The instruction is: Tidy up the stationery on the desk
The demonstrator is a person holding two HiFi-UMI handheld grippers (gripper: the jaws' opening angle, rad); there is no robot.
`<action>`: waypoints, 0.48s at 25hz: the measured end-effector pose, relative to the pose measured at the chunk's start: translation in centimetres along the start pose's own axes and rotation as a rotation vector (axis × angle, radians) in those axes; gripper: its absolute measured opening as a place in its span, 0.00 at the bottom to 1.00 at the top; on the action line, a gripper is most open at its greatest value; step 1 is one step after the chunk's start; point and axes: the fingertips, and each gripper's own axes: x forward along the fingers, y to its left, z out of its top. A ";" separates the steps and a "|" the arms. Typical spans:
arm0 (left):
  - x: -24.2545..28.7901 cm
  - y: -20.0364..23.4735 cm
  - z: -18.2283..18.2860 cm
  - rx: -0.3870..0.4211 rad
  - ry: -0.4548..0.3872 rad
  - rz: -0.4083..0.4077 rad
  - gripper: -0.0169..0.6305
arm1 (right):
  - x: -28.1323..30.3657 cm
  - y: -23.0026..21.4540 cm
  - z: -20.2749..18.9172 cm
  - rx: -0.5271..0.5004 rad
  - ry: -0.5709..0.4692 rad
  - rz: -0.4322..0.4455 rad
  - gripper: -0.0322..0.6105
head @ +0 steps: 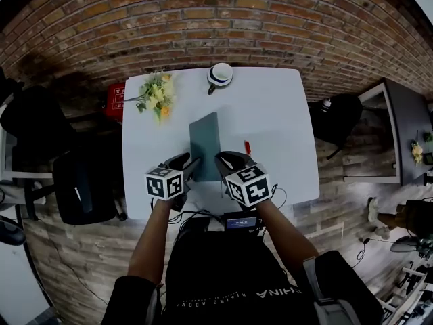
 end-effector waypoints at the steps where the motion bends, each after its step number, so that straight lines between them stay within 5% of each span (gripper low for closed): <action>1: -0.2 -0.5 1.1 -0.008 -0.025 -0.018 0.34 | 0.1 0.3 0.2 -0.007 -0.002 0.005 0.17; 6: -0.6 -2.5 5.9 -0.009 -0.067 -0.091 0.34 | 0.3 1.9 1.0 -0.041 -0.014 0.031 0.17; 12: 0.1 -3.1 8.8 0.039 0.019 -0.060 0.36 | 0.7 3.7 1.9 -0.084 -0.018 0.054 0.18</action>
